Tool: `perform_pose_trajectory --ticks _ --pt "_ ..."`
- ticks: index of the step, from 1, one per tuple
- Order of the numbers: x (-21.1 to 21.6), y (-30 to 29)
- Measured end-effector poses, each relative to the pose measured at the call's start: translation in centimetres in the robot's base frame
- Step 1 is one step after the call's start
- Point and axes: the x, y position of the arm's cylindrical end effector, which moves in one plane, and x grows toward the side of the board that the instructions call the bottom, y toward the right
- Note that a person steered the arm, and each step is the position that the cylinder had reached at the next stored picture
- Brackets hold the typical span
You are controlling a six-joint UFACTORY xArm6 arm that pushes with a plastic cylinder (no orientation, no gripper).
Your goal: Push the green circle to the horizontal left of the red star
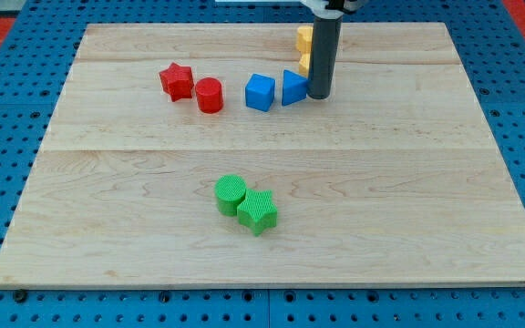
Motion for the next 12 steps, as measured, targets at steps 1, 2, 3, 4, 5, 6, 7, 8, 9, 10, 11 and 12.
perform_pose_trajectory --ticks 1,2,3,4,5,6,7,8,9,10,11,12 --pt "0.0 3.0" --pt "8.5 4.0" --pt "20.2 1.7" --pt "20.6 -4.7" --pt "19.8 -8.4" --pt "15.5 -13.1" --pt "10.3 -16.9" --pt "11.7 -17.6" --pt "15.2 -18.2" --pt "13.7 -21.3" --pt "9.6 -21.3" --pt "5.7 -22.1"
